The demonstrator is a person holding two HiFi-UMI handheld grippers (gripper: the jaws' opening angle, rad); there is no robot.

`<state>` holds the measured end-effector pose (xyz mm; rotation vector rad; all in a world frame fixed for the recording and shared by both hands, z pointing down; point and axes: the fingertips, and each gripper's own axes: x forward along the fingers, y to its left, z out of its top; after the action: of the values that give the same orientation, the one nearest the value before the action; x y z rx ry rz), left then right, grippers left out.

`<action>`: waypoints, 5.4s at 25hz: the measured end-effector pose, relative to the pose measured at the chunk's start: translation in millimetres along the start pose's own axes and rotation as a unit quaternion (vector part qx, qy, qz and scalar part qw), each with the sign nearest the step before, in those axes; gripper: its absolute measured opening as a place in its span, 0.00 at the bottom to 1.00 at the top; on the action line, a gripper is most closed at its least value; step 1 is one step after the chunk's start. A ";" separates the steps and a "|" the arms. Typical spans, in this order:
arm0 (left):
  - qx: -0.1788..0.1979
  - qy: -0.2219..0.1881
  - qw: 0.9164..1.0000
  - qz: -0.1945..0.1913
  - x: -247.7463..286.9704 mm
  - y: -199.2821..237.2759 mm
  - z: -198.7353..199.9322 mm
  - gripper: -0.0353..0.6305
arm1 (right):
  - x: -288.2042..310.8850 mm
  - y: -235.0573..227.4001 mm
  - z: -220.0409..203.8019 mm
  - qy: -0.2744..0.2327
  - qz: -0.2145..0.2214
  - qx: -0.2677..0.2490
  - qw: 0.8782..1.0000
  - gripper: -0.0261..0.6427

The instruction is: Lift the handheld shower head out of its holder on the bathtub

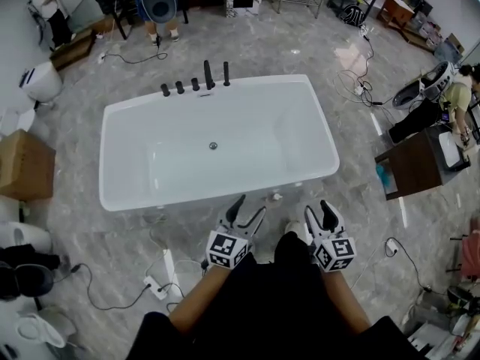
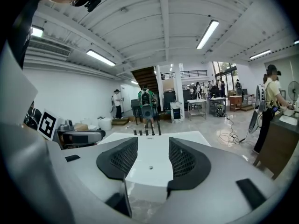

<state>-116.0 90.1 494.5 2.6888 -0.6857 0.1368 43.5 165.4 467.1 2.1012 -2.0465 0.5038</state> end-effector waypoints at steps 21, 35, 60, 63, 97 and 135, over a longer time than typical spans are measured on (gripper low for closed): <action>-0.027 0.007 0.994 0.110 125.5 44.2 7.0 0.43 | 151.7 -92.3 34.5 0.020 0.125 -0.002 0.992 0.34; -0.026 0.024 0.980 0.198 221.8 62.7 34.9 0.43 | 237.4 -190.5 66.8 0.045 0.201 -0.003 0.979 0.34; -0.033 0.021 0.976 0.214 310.9 138.1 52.9 0.45 | 305.1 -210.6 63.1 0.088 0.250 -0.005 0.964 0.34; -0.035 0.019 0.976 0.212 318.3 164.8 53.2 0.45 | 315.5 -201.4 62.0 0.096 0.245 0.006 0.965 0.34; -0.063 0.031 0.972 0.224 466.7 473.7 -0.2 0.45 | 480.1 -146.1 1.0 0.155 0.219 0.021 0.963 0.34; 0.042 0.095 0.969 0.225 558.8 623.1 -26.3 0.45 | 509.4 -134.8 -76.3 0.188 0.200 0.043 0.961 0.34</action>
<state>75.3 -657.7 819.2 2.5058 -1.2373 0.5413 169.8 -278.8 732.2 1.4728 -2.2370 0.9810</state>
